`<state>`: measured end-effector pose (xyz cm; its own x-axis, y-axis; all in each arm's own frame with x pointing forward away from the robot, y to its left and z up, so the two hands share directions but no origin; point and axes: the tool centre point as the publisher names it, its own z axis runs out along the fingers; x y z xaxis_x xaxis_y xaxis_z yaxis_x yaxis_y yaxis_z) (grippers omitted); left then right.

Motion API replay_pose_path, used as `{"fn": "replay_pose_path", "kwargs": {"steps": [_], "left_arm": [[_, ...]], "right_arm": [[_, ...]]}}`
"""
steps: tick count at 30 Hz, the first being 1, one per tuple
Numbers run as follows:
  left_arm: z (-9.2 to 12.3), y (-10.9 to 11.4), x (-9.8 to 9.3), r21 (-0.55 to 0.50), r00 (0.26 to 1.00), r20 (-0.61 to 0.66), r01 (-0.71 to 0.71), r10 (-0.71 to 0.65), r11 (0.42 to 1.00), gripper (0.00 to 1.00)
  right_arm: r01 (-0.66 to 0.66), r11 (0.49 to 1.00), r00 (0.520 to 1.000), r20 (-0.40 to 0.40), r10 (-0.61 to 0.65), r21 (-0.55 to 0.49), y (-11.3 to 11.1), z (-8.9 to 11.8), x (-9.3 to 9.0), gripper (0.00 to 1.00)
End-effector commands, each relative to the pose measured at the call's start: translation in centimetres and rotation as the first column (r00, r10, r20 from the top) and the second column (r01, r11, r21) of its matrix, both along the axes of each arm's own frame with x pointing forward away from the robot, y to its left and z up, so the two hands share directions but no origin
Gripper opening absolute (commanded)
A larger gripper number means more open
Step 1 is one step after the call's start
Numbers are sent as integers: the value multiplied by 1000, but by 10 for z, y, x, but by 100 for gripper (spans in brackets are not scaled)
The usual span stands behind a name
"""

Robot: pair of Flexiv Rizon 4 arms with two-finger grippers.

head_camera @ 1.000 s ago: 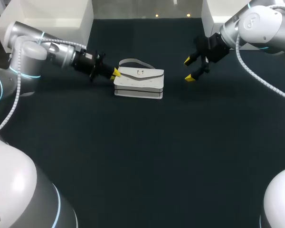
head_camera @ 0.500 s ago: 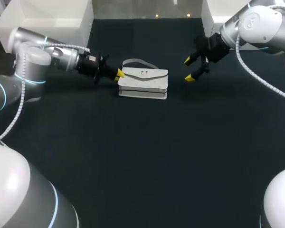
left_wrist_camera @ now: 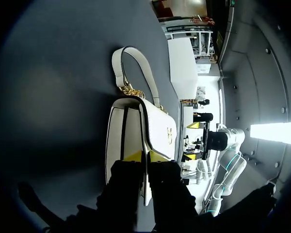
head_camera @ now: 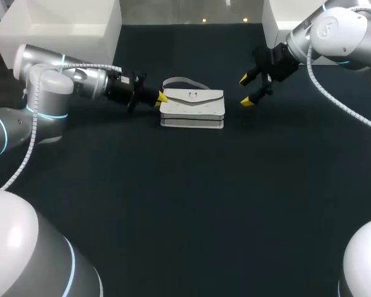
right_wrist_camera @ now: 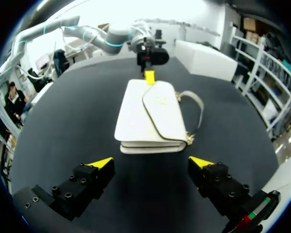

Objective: Pick up the bag, open it, inspect its contents, close it, and place it on the opposite side

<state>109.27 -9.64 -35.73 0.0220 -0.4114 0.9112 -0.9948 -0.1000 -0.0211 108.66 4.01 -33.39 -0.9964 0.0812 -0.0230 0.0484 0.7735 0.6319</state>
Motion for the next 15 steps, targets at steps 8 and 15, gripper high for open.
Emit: {"fn": "replay_pose_path", "kwargs": {"steps": [8,15], "left_arm": [[3,4,-2,8,999,15,-43,43,999,0],[4,8,-5,0,999,9,-34,34,999,84]], "right_arm": [[-3,1000,1000,-2,3,2,0,0,1,100],[-3,1000,1000,-2,3,2,0,0,1,100]]}}
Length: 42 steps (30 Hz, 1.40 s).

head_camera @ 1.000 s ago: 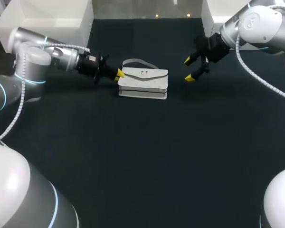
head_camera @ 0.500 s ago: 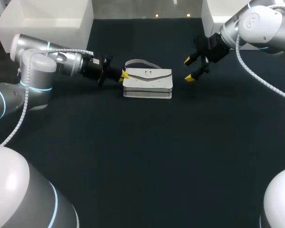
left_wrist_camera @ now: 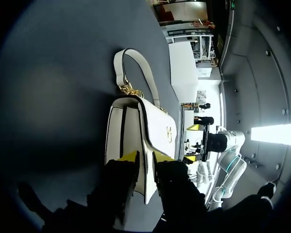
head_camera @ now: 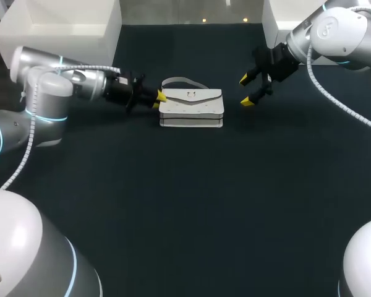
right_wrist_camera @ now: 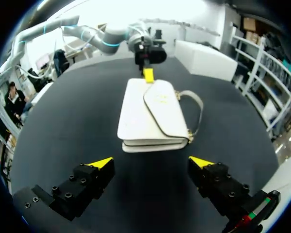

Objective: Pick up the bag, open it, inspect its contents, close it, and place it on the opposite side

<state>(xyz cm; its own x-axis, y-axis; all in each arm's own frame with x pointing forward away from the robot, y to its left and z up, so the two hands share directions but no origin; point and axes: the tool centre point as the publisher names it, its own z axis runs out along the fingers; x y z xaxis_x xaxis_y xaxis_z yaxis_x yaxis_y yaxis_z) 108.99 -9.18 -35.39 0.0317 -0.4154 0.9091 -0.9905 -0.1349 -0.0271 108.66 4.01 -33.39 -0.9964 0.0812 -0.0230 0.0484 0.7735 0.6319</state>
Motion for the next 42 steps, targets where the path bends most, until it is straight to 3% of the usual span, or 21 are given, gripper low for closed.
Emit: {"fn": "replay_pose_path", "kwargs": {"steps": [1,3,10,18,27,31,42], "left_arm": [[2,4,-2,-5,1000,7,6,-5,1000,94],[4,5,-3,-3,1000,10,11,-11,1000,100],[21,10,-7,23,997,34,65,-66,998,100],[58,21,-22,166,983,83,147,-162,975,100],[107,36,-35,365,942,63,285,-330,886,100],[117,39,-35,443,924,28,329,-380,834,100],[133,55,-30,601,890,-36,383,-455,702,100]], "right_arm": [[-3,1000,1000,-2,3,2,0,0,1,100],[-3,1000,1000,-2,3,2,0,0,1,100],[-3,1000,1000,-2,3,2,0,0,1,100],[-3,1000,1000,-2,3,2,0,0,1,100],[-3,1000,1000,-2,3,2,0,0,1,100],[-3,1000,1000,-2,3,2,0,0,1,100],[-19,967,1000,-1,19,-256,22,19,5,100]]}}
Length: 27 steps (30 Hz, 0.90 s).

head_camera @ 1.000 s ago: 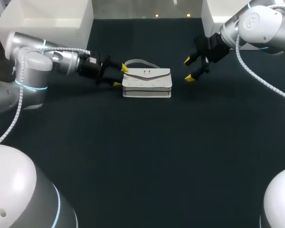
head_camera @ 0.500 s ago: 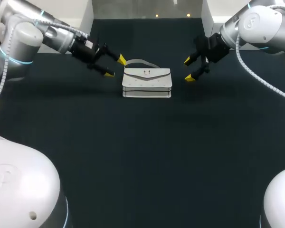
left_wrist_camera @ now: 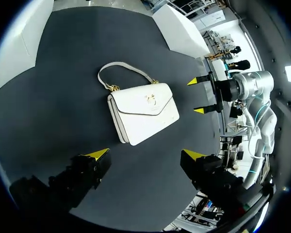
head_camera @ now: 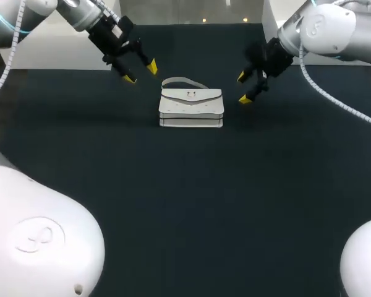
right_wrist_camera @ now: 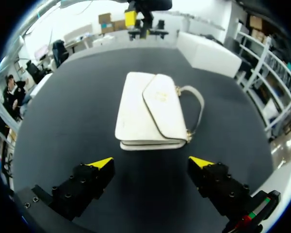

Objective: Pick up the bag, open it, inspect its contents, close it, and place it on the opposite side

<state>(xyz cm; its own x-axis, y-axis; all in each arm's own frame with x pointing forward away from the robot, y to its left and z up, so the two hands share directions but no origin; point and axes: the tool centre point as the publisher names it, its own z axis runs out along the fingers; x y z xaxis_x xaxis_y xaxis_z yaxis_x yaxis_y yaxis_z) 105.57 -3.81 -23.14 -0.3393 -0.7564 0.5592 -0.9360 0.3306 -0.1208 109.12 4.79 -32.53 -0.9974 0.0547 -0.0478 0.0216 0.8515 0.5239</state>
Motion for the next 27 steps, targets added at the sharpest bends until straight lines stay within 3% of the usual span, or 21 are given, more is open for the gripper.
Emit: {"fn": "replay_pose_path", "kwargs": {"steps": [1,14,22,27], "left_arm": [[12,3,5,127,999,-11,34,-33,991,100],[23,18,10,249,991,-7,128,-131,960,100],[20,25,18,338,967,48,221,-251,915,100],[17,32,26,325,941,75,290,-331,900,100]], "right_arm": [[0,989,1000,-16,-2,-150,16,13,0,100],[38,915,997,-49,-63,-401,26,21,6,100],[122,860,992,34,-121,-495,29,21,6,100],[175,812,983,141,-116,-557,34,20,5,100]]}}
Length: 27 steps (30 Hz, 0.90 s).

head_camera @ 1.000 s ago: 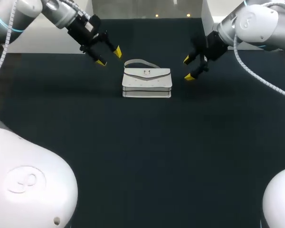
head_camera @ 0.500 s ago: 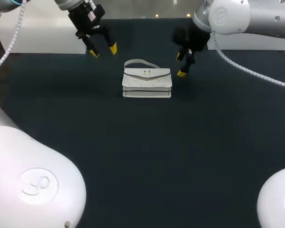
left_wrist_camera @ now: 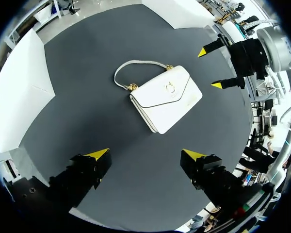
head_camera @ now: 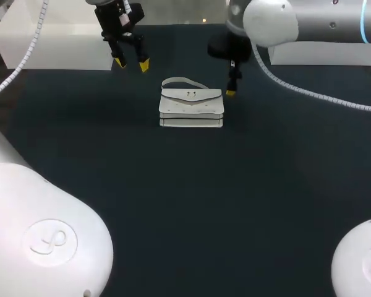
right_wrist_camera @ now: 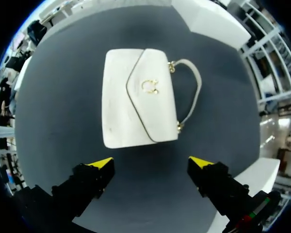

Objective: Pick up the bag, open it, inspect its contents, close it, and place it on the opposite side

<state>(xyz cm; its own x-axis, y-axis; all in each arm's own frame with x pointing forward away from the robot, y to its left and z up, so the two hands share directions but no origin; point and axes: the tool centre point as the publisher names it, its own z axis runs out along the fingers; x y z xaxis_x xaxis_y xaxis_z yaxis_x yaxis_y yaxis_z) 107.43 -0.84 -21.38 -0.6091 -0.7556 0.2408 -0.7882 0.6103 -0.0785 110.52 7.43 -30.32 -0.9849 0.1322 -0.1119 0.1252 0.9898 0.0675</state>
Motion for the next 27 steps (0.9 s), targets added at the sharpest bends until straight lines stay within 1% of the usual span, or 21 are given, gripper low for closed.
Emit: {"fn": "replay_pose_path", "kwargs": {"steps": [1,6,10,12,15,17,21,25,26,27], "left_arm": [[-1,4,8,-16,997,5,73,-73,997,100],[0,11,7,-54,974,100,208,-202,977,100],[-1,12,8,-22,944,137,306,-301,952,100],[-1,9,9,8,933,145,331,-329,943,100],[-1,9,9,8,933,145,331,-329,943,100],[-1,9,9,8,933,145,331,-329,943,100],[-1,9,9,8,933,145,331,-329,943,100],[-1,9,9,8,933,145,331,-329,943,100],[-3,4,7,40,912,198,359,-359,933,100],[-4,1,7,22,901,237,369,-363,929,100]], "right_arm": [[31,994,994,108,-19,-109,8,-2,-10,100],[62,994,981,189,-45,-85,7,2,-14,100],[76,995,972,227,-59,-68,8,5,-18,100],[79,995,969,238,-63,-57,9,6,-20,100],[88,994,962,266,-69,-60,9,7,-22,100],[90,993,955,289,-64,-80,9,8,-25,100],[102,991,952,298,-73,-84,9,9,-29,100],[114,991,944,317,-88,-66,12,8,-34,100],[116,992,942,322,-91,-58,13,7,-35,100],[119,991,940,329,-95,-55,14,7,-36,100]]}}
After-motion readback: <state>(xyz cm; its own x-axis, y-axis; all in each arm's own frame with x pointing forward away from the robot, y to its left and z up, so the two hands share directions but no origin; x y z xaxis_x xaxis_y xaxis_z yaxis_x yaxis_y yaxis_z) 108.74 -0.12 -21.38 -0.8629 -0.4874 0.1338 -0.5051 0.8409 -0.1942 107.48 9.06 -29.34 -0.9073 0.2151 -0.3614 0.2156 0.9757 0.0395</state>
